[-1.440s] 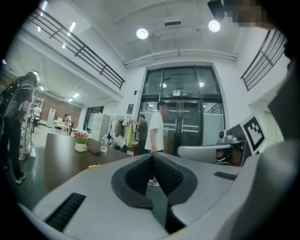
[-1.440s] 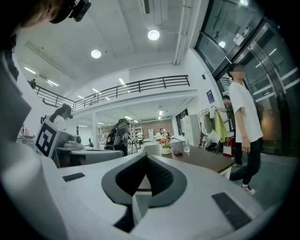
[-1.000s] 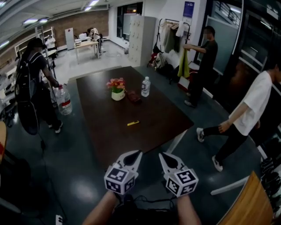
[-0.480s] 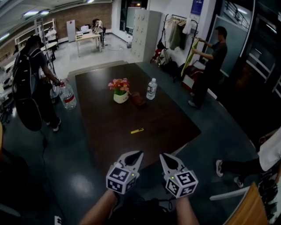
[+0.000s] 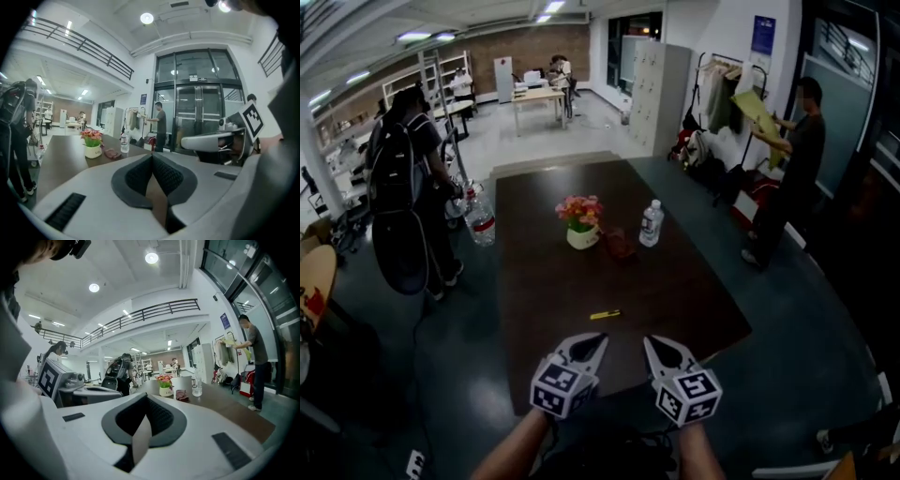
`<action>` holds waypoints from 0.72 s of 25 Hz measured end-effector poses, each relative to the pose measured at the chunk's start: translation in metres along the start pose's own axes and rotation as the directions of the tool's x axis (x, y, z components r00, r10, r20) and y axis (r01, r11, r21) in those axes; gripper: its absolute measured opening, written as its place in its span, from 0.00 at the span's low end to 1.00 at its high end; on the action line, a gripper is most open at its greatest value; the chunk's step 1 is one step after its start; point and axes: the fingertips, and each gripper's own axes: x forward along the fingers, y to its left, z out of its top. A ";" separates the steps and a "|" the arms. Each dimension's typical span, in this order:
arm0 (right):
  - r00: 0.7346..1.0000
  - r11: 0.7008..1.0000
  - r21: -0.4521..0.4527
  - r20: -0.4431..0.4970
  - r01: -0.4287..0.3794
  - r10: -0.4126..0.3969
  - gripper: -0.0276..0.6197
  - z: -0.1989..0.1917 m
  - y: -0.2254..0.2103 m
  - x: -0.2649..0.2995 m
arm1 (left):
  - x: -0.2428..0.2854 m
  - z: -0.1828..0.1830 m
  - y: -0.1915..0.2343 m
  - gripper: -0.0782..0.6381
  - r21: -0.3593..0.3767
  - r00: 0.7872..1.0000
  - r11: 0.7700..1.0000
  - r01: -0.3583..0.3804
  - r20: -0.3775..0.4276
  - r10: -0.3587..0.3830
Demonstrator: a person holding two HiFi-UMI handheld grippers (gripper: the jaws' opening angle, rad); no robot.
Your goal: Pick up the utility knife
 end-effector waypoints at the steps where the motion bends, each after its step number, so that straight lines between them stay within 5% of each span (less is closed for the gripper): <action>1: 1.000 1.000 -0.006 0.000 -0.018 0.018 0.06 0.002 -0.008 0.004 | 0.007 0.002 0.002 0.12 -0.002 1.000 1.000 -0.021 0.003 0.021; 10: 0.987 0.986 -0.042 0.002 -0.160 0.160 0.06 0.026 -0.044 0.028 | 0.040 0.015 0.014 0.12 -0.018 0.982 0.982 -0.189 -0.001 0.189; 18: 0.984 0.984 -0.037 -0.009 -0.177 0.177 0.06 0.026 -0.046 0.042 | 0.044 0.018 0.022 0.12 -0.004 0.978 0.978 -0.210 -0.009 0.210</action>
